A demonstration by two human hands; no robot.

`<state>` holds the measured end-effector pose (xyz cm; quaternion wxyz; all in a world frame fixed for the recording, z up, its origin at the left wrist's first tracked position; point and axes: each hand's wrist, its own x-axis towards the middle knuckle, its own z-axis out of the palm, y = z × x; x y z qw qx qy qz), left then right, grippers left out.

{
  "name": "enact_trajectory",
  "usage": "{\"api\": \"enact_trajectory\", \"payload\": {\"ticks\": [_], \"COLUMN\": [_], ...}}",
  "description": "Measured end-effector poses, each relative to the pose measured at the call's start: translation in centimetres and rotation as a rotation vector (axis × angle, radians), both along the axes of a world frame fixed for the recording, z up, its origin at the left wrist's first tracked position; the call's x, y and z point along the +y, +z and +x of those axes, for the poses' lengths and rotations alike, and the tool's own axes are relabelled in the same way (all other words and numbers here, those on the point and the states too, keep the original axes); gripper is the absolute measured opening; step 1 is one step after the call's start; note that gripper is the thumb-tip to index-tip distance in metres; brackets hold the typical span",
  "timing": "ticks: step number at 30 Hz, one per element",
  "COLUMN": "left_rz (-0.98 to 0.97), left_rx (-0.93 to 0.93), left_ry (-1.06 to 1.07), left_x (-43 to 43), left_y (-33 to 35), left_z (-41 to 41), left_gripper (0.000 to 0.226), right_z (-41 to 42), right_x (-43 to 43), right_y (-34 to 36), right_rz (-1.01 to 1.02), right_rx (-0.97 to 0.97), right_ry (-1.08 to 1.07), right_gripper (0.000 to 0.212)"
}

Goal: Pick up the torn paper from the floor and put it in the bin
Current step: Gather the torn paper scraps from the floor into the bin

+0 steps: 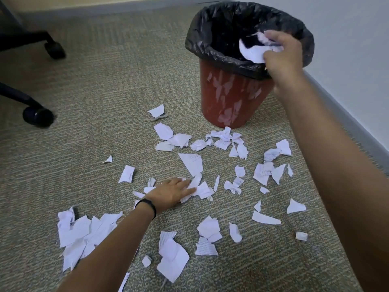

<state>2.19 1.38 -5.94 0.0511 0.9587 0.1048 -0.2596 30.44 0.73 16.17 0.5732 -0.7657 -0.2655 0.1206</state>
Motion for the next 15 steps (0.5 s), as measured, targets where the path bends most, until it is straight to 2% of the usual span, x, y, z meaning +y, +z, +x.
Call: {"api": "enact_trajectory", "payload": {"ticks": [3,6,8,10,12,15], "left_rz": [0.018,0.023,0.016,0.019,0.058,0.076], "left_rx": [-0.006,-0.034,-0.041,-0.032,-0.03,-0.141], "left_ry": [-0.003,0.013,0.021,0.028,0.012,0.027], "left_x": [-0.1,-0.3,-0.2,-0.2,-0.5,-1.1], "left_y": [0.4,0.6,0.6,0.5,0.6,0.5], "left_z": [0.6,1.2,1.6,2.0,2.2,2.3], "left_gripper": [0.062,0.055,0.052,0.05,0.048,0.048], "right_z": [0.1,-0.7,-1.3,-1.8,-1.9,-2.0], "right_x": [-0.6,-2.2,-3.6,-5.6,-8.3,-13.1], "right_y": [0.1,0.1,-1.2,-4.1,-8.4,-15.9], "right_rz": [-0.11,-0.072,0.04,0.045,-0.072,-0.368], "right_rx": [-0.205,-0.399,-0.39,-0.395,-0.362,-0.167], "right_ry": [0.05,0.036,0.007,-0.043,-0.06,0.044], "right_gripper": [0.057,0.053,0.048,0.044,0.04,0.041]}}
